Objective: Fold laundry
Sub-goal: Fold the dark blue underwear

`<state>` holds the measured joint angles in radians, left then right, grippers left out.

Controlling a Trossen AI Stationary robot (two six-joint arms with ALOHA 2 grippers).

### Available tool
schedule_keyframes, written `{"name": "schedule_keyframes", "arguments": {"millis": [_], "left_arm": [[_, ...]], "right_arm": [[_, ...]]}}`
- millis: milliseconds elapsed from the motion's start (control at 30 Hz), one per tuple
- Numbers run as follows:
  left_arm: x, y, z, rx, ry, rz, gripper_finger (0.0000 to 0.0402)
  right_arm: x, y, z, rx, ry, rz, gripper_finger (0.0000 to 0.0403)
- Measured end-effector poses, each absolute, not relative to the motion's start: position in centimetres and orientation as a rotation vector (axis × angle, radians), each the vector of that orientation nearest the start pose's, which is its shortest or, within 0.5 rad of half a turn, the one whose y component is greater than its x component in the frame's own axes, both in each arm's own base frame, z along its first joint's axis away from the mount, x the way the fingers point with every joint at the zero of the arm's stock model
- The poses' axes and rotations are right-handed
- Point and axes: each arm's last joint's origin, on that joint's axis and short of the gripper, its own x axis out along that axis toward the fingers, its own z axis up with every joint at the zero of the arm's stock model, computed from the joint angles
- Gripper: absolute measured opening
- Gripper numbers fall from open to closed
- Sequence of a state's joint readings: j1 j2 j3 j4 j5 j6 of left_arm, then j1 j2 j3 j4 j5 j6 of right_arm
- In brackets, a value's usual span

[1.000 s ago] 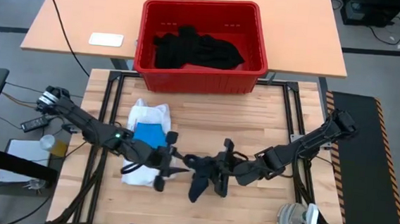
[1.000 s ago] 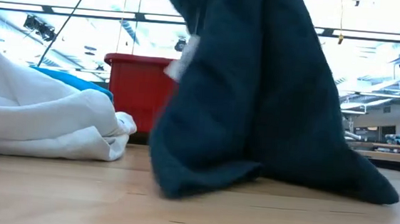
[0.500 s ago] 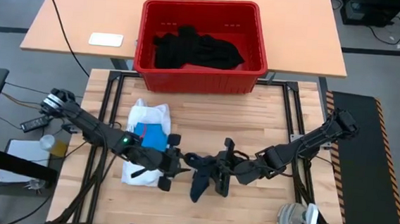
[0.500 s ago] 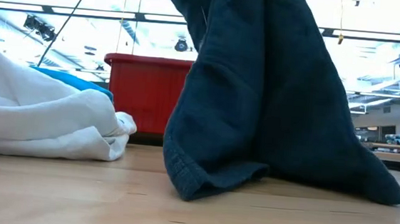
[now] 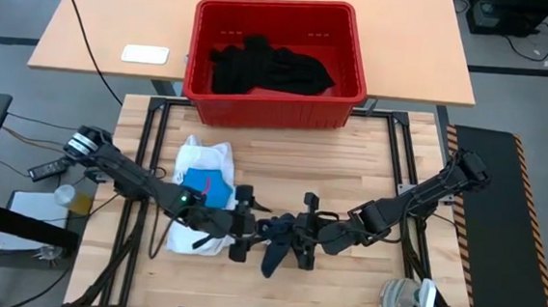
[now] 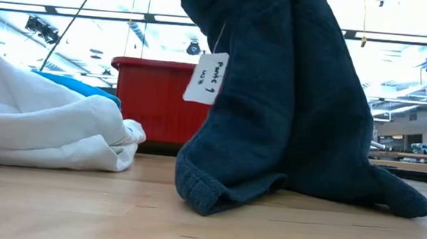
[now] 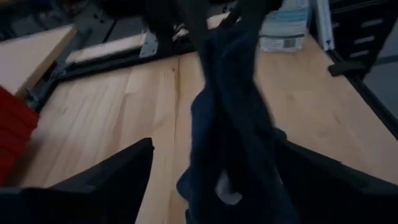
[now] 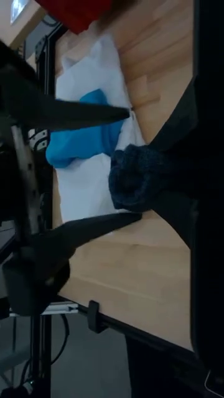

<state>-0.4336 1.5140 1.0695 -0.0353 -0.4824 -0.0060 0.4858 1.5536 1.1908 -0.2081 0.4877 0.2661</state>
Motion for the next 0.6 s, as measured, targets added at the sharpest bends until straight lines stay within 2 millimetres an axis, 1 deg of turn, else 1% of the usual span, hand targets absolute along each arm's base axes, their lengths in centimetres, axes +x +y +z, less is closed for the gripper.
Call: {"name": "schedule_keyframes", "arguments": {"millis": [133,200,267,333,433,533,600], "left_arm": [[31.5,-12.3,26.8,0.172,0.447,0.078,0.0342],[31.6,-12.0,26.7,0.174,0.452,0.084,0.0338],[31.8,-11.8,26.7,0.17,0.457,0.048,0.0326],[31.9,-11.5,26.7,0.165,0.461,-0.005,0.0303],[32.1,-11.1,26.6,0.177,0.467,-0.05,0.0245],[32.2,-11.0,26.8,0.227,0.45,-0.074,0.0154],[32.2,-11.1,27.1,0.304,0.44,-0.098,0.0085]], "right_arm": [[31.1,14.9,28.6,-0.007,0.502,-0.062,0.0064],[31.1,14.9,28.6,-0.007,0.505,-0.046,0.0064],[31.1,15.0,28.7,-0.002,0.503,-0.021,0.0064],[31.1,15.1,28.7,-0.018,0.501,0.002,0.0064],[31.2,15.5,29.0,-0.056,0.466,0.036,0.0064],[31.2,15.9,29.3,-0.103,0.436,0.093,0.0064],[31.2,16.0,29.4,-0.125,0.432,0.113,0.0064]]}}
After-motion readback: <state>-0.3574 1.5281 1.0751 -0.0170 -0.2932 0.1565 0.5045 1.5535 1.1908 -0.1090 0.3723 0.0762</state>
